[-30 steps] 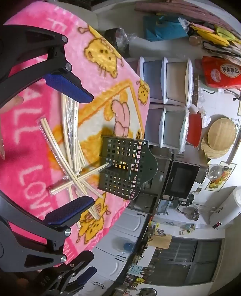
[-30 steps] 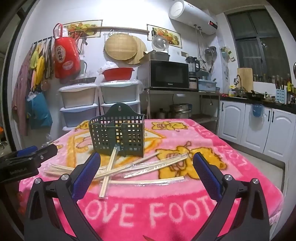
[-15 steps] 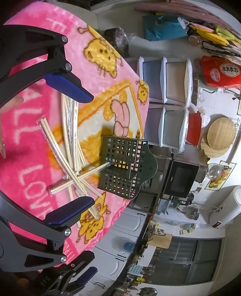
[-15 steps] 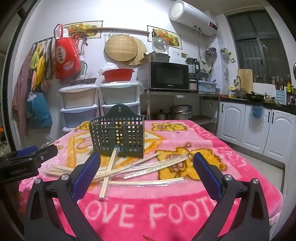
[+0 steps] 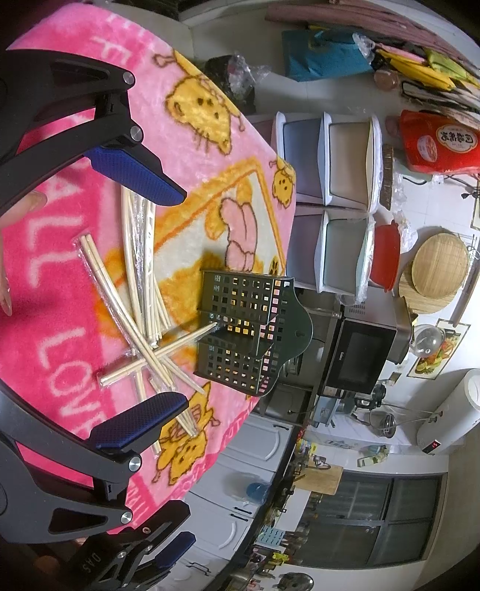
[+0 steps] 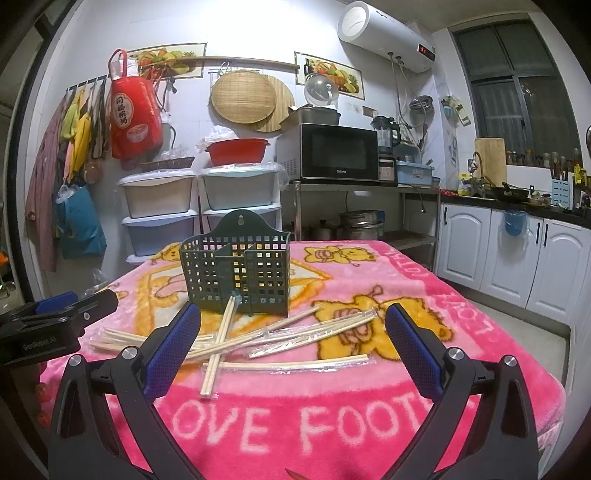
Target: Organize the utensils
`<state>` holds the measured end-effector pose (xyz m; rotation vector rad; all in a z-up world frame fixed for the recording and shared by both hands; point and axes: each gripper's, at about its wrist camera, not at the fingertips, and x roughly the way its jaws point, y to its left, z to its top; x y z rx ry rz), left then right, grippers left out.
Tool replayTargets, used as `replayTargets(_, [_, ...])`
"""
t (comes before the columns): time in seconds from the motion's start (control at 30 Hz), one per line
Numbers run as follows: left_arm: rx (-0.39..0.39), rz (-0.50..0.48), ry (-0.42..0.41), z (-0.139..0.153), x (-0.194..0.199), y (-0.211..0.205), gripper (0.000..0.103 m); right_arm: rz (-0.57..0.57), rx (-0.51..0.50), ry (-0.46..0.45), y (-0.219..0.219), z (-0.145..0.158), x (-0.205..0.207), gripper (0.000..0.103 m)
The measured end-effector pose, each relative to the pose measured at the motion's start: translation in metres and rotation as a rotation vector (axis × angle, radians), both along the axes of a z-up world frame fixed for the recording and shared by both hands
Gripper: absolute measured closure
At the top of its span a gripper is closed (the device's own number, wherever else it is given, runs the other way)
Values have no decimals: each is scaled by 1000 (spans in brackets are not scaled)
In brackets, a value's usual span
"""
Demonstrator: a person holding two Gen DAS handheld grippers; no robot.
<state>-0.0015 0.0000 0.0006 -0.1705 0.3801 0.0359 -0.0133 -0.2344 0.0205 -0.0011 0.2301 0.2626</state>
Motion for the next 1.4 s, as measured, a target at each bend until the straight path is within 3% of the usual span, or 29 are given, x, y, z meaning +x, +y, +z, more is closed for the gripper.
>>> replayTargets(1.07, [0, 4, 2, 0, 0, -1, 10, 6, 8, 10, -1, -1, 4, 6])
replayTargets(1.4, [-56, 25, 58, 1, 7, 22, 10, 45, -11, 49, 3, 0, 16, 6])
